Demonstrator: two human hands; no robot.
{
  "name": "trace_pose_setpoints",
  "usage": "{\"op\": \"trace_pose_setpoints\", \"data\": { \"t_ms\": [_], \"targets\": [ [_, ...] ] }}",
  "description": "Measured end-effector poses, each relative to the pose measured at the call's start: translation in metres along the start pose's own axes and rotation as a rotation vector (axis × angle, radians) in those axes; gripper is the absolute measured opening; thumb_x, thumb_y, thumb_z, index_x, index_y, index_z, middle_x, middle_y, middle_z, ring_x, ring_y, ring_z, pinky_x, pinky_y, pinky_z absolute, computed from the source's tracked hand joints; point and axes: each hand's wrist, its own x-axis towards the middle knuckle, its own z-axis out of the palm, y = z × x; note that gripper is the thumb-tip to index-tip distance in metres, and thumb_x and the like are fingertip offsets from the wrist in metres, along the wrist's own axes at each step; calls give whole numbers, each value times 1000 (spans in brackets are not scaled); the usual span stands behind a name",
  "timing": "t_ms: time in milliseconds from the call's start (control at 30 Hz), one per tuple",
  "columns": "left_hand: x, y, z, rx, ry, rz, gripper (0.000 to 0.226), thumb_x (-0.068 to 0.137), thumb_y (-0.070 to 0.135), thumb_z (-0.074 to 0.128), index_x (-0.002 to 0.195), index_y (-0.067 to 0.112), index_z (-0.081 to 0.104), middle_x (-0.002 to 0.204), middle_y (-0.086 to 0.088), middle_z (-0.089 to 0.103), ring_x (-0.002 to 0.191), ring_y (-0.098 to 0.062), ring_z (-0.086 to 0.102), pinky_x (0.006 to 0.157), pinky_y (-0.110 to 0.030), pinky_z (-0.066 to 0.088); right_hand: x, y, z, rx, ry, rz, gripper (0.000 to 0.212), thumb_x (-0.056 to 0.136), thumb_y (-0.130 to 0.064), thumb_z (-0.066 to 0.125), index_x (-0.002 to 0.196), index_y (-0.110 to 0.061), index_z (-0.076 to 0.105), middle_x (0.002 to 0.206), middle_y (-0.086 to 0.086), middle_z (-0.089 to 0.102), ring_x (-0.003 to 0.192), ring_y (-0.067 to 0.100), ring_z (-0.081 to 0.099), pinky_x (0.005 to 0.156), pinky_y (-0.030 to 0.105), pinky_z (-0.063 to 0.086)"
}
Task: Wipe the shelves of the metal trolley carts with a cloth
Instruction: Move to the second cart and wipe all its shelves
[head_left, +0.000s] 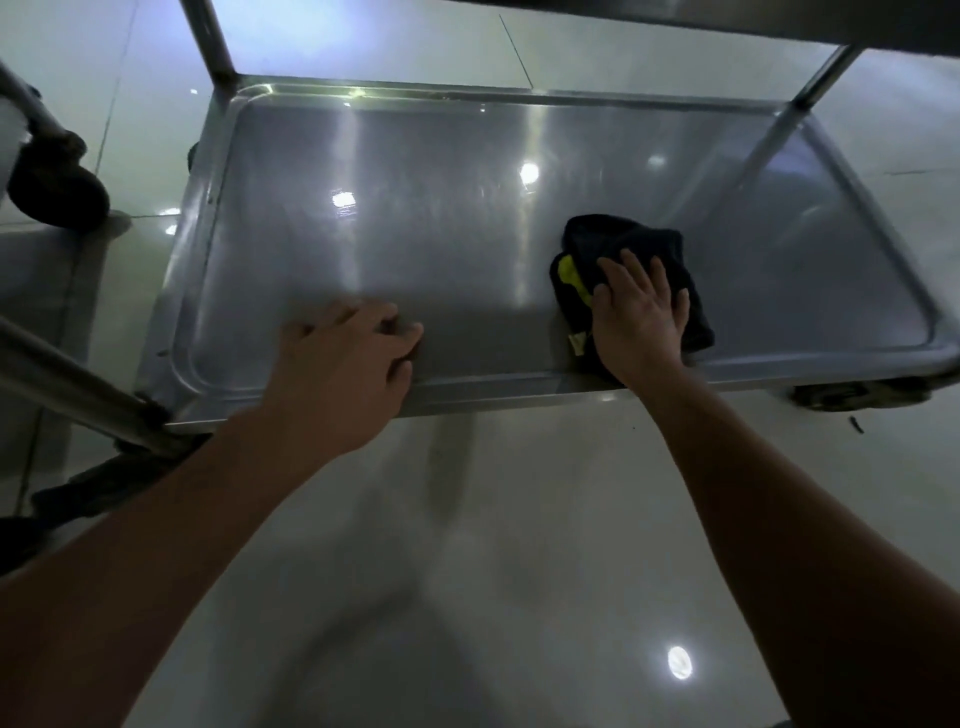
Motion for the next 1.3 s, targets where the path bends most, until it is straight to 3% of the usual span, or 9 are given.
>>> {"op": "trace_pose_setpoints", "data": {
  "t_ms": [100,200,300,433,600,733,867,1033,1300],
  "targets": [
    [-2,-13,-7,-69,11,3,49,92,40,59,141,32,53,146,7,49,134,-22,39,99,-45,39,2,-35,16,-9,-27,-117,49,106,-37,26,154,-30,30,167,-3,15,154,22,-1,122,54,-5],
    [-12,-42,-23,-66,160,-140,31,85,31,67,115,23,70,128,-1,60,121,-31,49,88,-49,47,1,-77,35,-6,-21,-204,50,105,-37,25,154,-29,30,167,-2,15,154,23,-1,122,55,-6],
    [-28,-63,-26,18,92,-194,23,88,33,60,101,20,74,119,-5,59,113,-32,50,85,-48,50,-5,-120,54,2,-14,-257,50,105,-36,26,154,-27,30,167,-1,15,154,25,-1,121,56,-7],
    [-39,-74,-23,-27,57,-212,27,94,34,51,109,28,73,113,-2,57,112,-29,46,88,-46,47,-19,-192,79,38,-69,-395,53,103,-35,31,154,-25,29,167,1,14,154,27,-4,119,56,-10],
    [-42,-80,-15,12,60,-190,22,93,30,52,92,22,73,106,-2,56,108,-28,45,75,-41,43,-38,-237,100,89,-117,-567,50,102,-31,34,152,-26,34,166,1,19,154,25,-2,119,54,-13],
    [-47,-79,-19,-8,60,-169,23,91,27,58,104,25,77,105,-4,57,105,-31,48,75,-43,46,-31,-215,95,132,-120,-605,47,105,-35,27,150,-29,38,165,-3,22,154,21,2,120,48,-12],
    [-36,-61,-25,8,75,-192,21,89,30,59,89,19,76,109,-4,59,109,-32,49,80,-44,45,-23,-177,85,103,-76,-541,50,104,-38,23,150,-30,38,165,-5,23,154,20,4,119,44,-11],
    [-7,-20,-23,-25,91,-114,20,93,34,54,97,19,68,120,-3,56,115,-27,46,79,-41,42,-8,-126,63,64,-76,-463,50,104,-41,21,151,-33,35,165,-6,20,154,19,3,120,44,-10],
    [6,-9,-13,-82,74,-126,26,90,34,62,110,22,73,118,-2,59,114,-29,50,86,-50,51,38,21,-3,41,-25,-123,45,106,-39,27,149,-36,38,164,-5,23,153,21,9,122,52,0]
  ]
}}
